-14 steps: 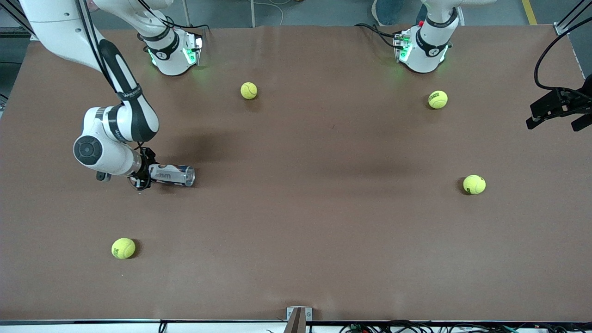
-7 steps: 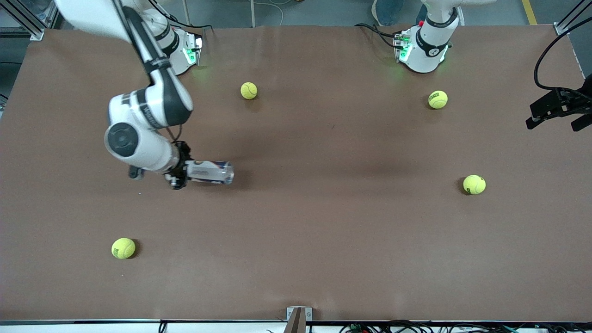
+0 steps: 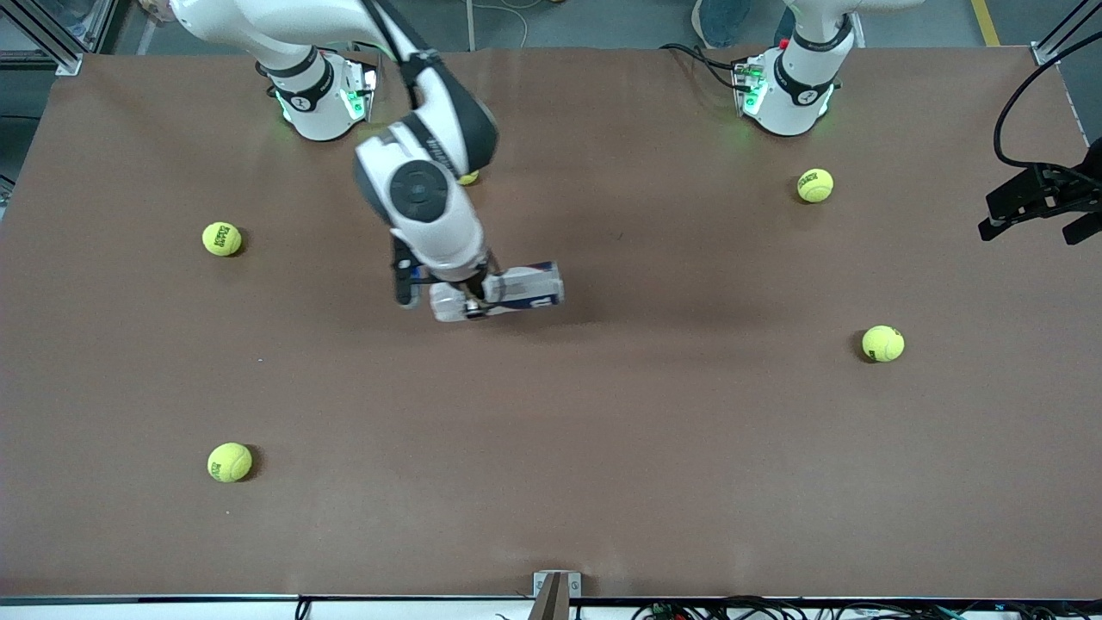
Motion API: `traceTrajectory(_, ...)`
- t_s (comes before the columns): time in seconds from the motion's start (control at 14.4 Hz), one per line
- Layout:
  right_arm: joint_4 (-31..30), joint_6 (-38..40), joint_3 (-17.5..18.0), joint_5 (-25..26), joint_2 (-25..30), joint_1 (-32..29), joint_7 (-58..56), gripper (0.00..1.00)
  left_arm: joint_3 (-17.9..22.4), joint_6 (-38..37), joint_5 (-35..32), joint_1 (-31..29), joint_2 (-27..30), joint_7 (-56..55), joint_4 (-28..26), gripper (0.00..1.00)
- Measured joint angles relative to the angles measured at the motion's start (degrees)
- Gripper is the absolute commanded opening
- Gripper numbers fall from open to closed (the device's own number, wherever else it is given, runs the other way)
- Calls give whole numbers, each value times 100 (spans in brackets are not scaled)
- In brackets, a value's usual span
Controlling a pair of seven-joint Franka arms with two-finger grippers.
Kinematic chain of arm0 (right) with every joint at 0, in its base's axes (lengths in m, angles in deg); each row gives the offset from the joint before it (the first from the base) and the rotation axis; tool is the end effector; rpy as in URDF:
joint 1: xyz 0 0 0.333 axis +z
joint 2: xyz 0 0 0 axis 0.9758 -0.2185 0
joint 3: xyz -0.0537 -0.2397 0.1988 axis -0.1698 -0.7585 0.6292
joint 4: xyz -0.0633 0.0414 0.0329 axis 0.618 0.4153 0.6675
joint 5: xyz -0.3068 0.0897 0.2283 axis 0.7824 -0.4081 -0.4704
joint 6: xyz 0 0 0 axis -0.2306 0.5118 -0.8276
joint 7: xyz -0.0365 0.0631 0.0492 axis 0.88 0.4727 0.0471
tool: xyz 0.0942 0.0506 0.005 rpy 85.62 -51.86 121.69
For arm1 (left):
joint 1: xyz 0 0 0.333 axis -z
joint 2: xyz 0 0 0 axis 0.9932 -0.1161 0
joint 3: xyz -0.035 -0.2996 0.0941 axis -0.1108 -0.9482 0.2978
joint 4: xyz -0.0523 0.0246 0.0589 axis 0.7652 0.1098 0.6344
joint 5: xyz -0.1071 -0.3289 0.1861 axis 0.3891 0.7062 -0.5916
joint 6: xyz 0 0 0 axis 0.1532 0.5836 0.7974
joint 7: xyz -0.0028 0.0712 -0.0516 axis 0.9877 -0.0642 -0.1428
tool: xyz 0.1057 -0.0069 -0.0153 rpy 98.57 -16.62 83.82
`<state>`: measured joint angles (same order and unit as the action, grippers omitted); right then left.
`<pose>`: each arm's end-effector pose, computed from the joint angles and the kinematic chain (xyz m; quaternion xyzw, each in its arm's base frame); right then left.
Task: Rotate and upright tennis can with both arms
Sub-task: 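Lift the can with the right gripper while the left gripper approaches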
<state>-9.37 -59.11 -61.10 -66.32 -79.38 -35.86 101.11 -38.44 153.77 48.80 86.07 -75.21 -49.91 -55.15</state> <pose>0.5215 0.4405 0.3387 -0.7554 0.6545 0.0302 0.0056 0.5666 -0.0004 0.6602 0.9990 -0.0250 0.0344 0.0169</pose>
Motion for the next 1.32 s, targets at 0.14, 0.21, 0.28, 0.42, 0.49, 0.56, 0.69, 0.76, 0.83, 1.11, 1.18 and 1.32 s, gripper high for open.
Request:
traceTrajectory(0.14, 610, -18, -11, 124, -559, 286, 361, 64, -13, 0, 0, 10, 0, 0, -8, 100)
traceTrajectory(0.21, 834, -79, -18, 186, -788, 395, 497, 65, -29, -11, 0, 22, -5, 0, -22, 100)
traceTrajectory(0.28, 1001, -193, -23, 235, -967, 488, 620, 65, -58, -40, 0, 39, -21, 3, -43, 100)
traceTrajectory(0.42, 1289, -315, -32, 480, -1277, 690, 912, 65, -196, -122, 0, 100, -89, 3, -93, 100)
traceTrajectory(0.49, 1469, -323, -34, 683, -1441, 788, 1150, 65, -261, -138, 0, 145, -132, -1, -143, 100)
traceTrajectory(0.56, 1686, -324, -35, 871, -1630, 883, 1407, 65, -303, -160, 0, 189, -184, -28, -202, 100)
traceTrajectory(0.69, 2161, -327, -44, 1011, -2047, 1037, 1771, 65, -424, -238, 2, 215, -361, -184, -280, 100)
traceTrajectory(0.76, 2413, -328, -63, 1030, -2270, 1100, 1906, 65, -500, -251, 8, 219, -505, -305, -318, 100)
traceTrajectory(0.83, 2633, -329, -95, 1050, -2472, 1156, 2011, 65, -569, -260, 47, 225, -690, -398, -353, 100)
traceTrajectory(1.11, 3182, -378, -328, 1062, -2978, 1394, 2320, 66, -853, -226, 423, 272, -1765, -564, -393, 100)
traceTrajectory(1.18, 3269, -415, -343, 1063, -3034, 1431, 2388, 67, -881, -160, 674, 278, -2019, -577, -392, 100)
traceTrajectory(1.32, 3360, -517, -382, 1064, -3097, 1508, 2512, 68, -877, 68, 1299, 202, -2386, -579, -414, 100)
